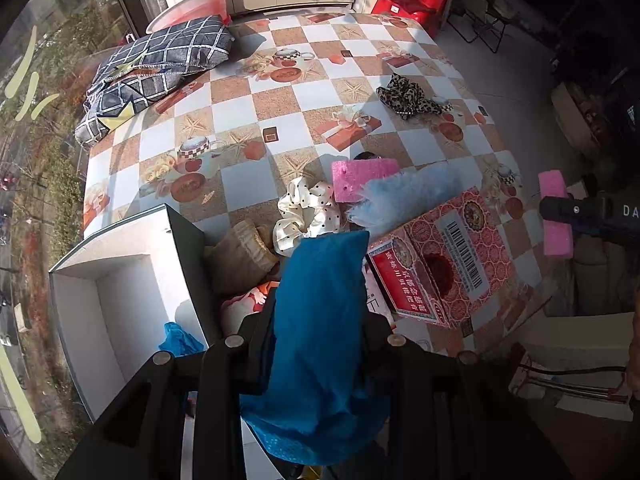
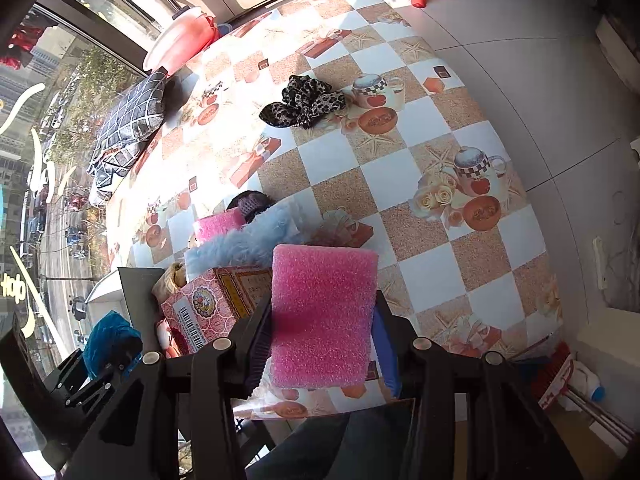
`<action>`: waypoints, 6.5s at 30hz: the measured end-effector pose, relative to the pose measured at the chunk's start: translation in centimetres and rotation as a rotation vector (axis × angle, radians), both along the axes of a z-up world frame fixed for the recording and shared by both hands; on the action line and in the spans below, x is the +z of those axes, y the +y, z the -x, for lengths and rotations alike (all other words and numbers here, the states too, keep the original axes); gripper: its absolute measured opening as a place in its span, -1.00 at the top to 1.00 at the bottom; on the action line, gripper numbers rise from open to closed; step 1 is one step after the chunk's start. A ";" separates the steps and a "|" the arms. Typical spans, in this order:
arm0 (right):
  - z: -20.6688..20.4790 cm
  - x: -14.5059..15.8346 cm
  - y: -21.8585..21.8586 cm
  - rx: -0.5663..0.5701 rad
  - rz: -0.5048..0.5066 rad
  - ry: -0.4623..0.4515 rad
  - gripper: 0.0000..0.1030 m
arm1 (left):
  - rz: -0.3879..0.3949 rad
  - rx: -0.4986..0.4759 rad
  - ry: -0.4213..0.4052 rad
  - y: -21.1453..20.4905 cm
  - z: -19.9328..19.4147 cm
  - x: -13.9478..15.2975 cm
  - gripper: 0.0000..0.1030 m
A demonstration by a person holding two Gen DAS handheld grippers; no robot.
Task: Organize soft objects
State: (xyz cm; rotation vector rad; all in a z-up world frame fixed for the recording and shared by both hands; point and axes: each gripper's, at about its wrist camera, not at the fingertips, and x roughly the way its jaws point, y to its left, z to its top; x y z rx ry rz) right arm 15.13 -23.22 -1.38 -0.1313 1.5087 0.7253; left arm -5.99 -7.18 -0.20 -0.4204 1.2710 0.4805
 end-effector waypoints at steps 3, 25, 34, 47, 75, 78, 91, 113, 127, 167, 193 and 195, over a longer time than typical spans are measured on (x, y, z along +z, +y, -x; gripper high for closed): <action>1.7 0.7 0.5 0.026 -0.010 -0.008 0.08 | -0.003 -0.004 -0.009 -0.8 1.1 0.1 0.32; 10.8 3.3 5.6 0.232 -0.018 -0.074 0.08 | -0.049 0.061 -0.090 0.0 7.1 2.1 0.32; 12.9 4.0 8.2 0.315 -0.018 -0.097 0.08 | -0.060 0.129 -0.122 1.4 9.8 2.7 0.32; 16.4 4.9 12.1 0.446 -0.029 -0.131 0.08 | -0.062 0.245 -0.145 3.7 13.6 2.8 0.32; 23.5 6.2 19.1 0.729 -0.083 -0.150 0.08 | -0.070 0.442 -0.122 5.9 19.3 2.0 0.32; 24.2 6.6 20.1 0.745 -0.101 -0.140 0.08 | -0.070 0.459 -0.118 5.9 19.6 1.9 0.32; 25.2 5.5 21.1 0.747 -0.102 -0.074 0.08 | -0.069 0.488 -0.097 6.2 20.3 1.6 0.32; 24.7 5.1 21.5 0.743 -0.090 -0.060 0.08 | -0.057 0.490 -0.088 6.4 20.2 1.3 0.32; 24.9 4.6 23.7 0.754 -0.092 -0.027 0.08 | -0.056 0.500 -0.048 6.9 20.1 0.5 0.32; 16.1 6.6 21.5 0.575 -0.086 0.107 -1.00 | 0.032 0.497 -0.167 8.5 17.7 2.4 -0.99; -4.0 -13.9 9.5 -0.028 -0.077 0.727 -1.00 | -0.162 -0.373 0.408 8.3 -10.2 -10.2 -0.99; -3.8 -14.8 10.4 -0.010 -0.071 0.758 -1.00 | -0.151 -0.391 0.439 8.5 -10.9 -11.4 -0.99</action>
